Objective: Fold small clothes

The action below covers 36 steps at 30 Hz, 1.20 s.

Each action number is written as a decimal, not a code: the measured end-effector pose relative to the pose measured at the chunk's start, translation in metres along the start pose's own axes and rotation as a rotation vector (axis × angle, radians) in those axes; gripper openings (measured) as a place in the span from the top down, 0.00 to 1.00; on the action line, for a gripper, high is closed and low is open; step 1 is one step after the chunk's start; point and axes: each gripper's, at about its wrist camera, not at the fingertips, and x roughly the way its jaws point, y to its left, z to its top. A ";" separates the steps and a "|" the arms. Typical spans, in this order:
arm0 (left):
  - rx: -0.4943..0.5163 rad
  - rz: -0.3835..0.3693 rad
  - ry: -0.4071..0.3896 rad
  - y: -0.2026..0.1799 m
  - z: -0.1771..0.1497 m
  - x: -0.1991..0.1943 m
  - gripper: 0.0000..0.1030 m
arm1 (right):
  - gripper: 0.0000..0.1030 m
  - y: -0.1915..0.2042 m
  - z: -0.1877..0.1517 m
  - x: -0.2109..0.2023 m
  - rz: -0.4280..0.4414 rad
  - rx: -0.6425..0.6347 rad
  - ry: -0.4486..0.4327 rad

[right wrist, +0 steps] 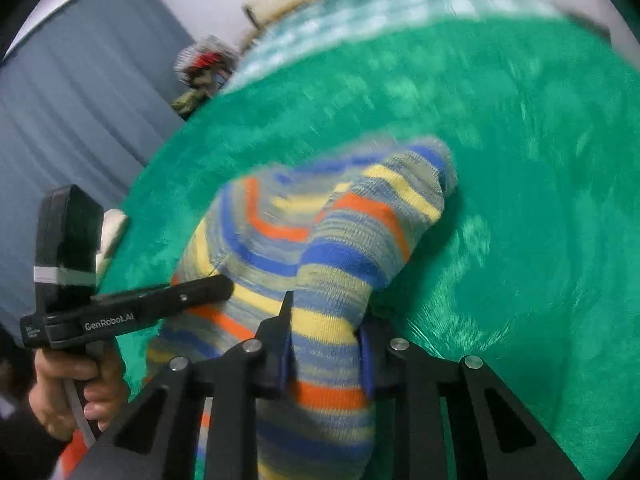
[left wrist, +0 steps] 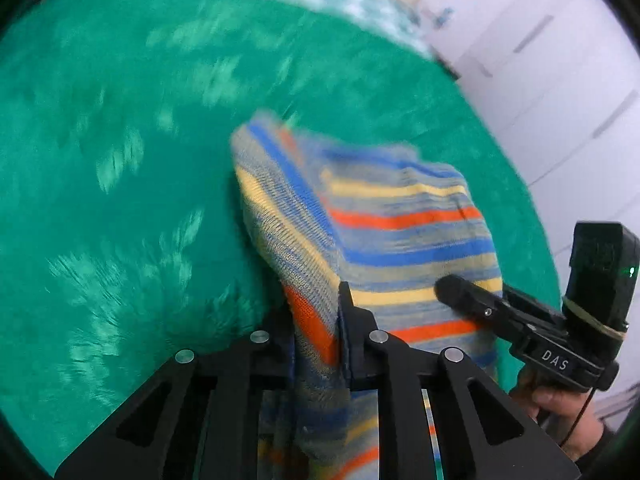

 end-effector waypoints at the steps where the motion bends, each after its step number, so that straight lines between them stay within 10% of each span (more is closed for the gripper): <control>1: 0.011 -0.004 -0.020 -0.004 -0.001 -0.008 0.86 | 0.75 0.010 0.003 -0.013 -0.004 -0.033 -0.027; 8: 0.066 -0.021 -0.123 -0.018 0.011 -0.058 0.79 | 0.73 0.025 0.023 -0.050 0.012 -0.065 -0.118; 12: 0.037 0.206 -0.035 -0.002 -0.006 -0.030 0.39 | 0.26 -0.001 0.016 -0.035 -0.131 -0.005 -0.021; 21: 0.155 0.480 -0.176 -0.048 -0.101 -0.108 0.04 | 0.08 0.048 -0.056 -0.119 -0.326 -0.142 0.010; 36: 0.111 0.565 -0.221 -0.114 -0.177 -0.215 0.03 | 0.01 0.139 -0.137 -0.244 -0.397 -0.202 -0.029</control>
